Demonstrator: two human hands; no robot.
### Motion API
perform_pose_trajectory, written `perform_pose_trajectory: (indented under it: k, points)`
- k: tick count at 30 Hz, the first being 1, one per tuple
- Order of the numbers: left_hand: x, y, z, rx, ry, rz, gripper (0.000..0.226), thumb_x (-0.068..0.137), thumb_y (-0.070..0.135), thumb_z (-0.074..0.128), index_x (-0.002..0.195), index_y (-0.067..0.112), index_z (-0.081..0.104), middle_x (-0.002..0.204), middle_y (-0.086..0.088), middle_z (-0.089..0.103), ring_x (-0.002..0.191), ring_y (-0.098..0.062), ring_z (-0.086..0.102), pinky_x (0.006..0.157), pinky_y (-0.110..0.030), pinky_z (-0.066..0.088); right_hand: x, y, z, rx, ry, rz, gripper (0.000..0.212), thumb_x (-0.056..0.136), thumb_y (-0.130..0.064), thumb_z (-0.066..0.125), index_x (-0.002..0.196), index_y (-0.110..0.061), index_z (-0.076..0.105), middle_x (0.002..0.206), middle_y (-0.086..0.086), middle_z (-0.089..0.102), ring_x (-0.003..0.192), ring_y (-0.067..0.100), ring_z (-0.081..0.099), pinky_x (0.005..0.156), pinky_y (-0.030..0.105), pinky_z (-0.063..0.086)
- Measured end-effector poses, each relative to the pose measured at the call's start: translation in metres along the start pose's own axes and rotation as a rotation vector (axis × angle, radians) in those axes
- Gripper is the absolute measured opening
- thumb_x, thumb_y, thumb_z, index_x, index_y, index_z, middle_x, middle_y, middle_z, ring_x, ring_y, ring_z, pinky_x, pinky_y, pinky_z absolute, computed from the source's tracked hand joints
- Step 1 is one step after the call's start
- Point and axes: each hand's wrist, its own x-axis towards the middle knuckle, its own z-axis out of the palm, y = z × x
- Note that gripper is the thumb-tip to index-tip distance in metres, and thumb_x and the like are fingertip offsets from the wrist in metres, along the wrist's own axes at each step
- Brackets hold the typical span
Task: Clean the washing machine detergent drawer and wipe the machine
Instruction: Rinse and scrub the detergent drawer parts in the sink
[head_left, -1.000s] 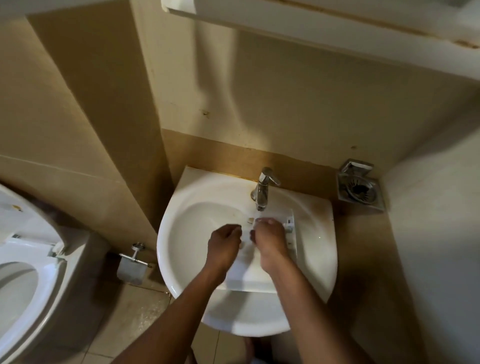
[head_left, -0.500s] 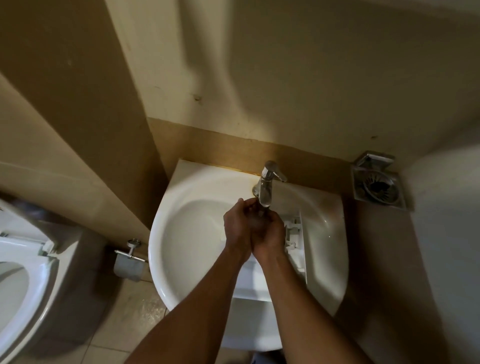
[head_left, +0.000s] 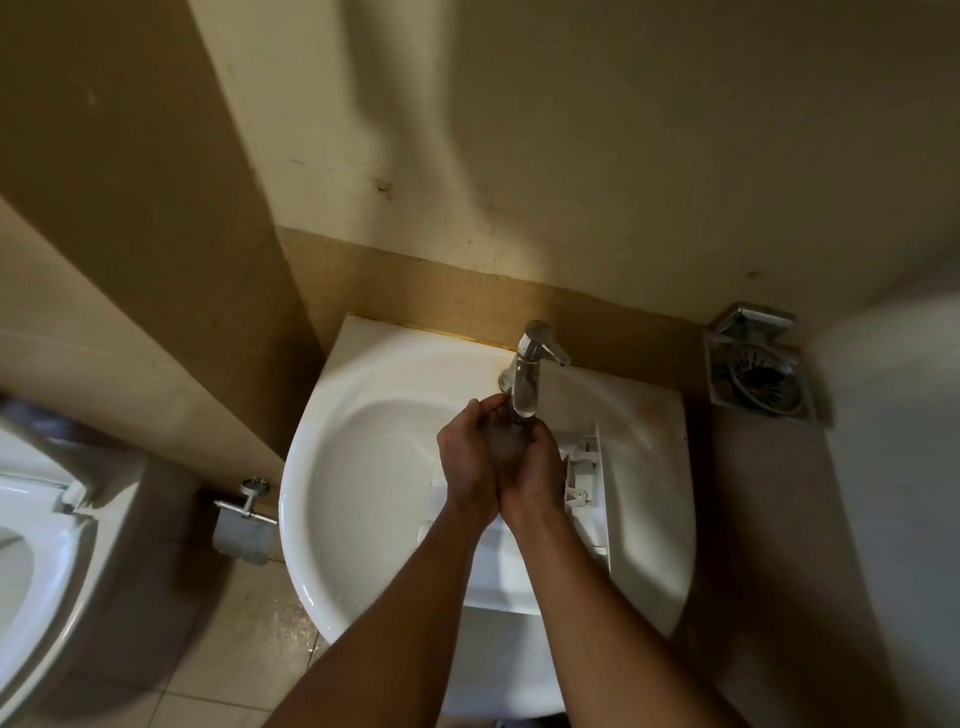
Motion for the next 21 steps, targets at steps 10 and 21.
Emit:
perform_pose_trajectory:
  k: [10, 21]
  points:
    - [-0.008, 0.001, -0.002, -0.025, 0.025, 0.061, 0.036, 0.096, 0.013, 0.046, 0.095, 0.001, 0.079, 0.098, -0.02, 0.076, 0.101, -0.035, 0.07, 0.092, -0.042, 0.056, -0.008, 0.001, 0.001, -0.022, 0.011, -0.004, 0.04, 0.099, -0.019, 0.041, 0.083, -0.005, 0.074, 0.084, 0.013, 0.073, 0.078, 0.026, 0.073, 0.072, 0.032, 0.061]
    - [-0.072, 0.007, -0.006, -0.016, 0.009, 0.018, 0.035, 0.098, 0.015, 0.048, 0.091, 0.008, 0.081, 0.094, -0.013, 0.079, 0.09, -0.026, 0.075, 0.081, -0.034, 0.058, -0.072, -0.005, 0.004, -0.225, 0.071, -0.054, 0.029, 0.096, -0.02, 0.051, 0.087, -0.006, 0.075, 0.084, 0.013, 0.073, 0.081, 0.025, 0.072, 0.076, 0.034, 0.055]
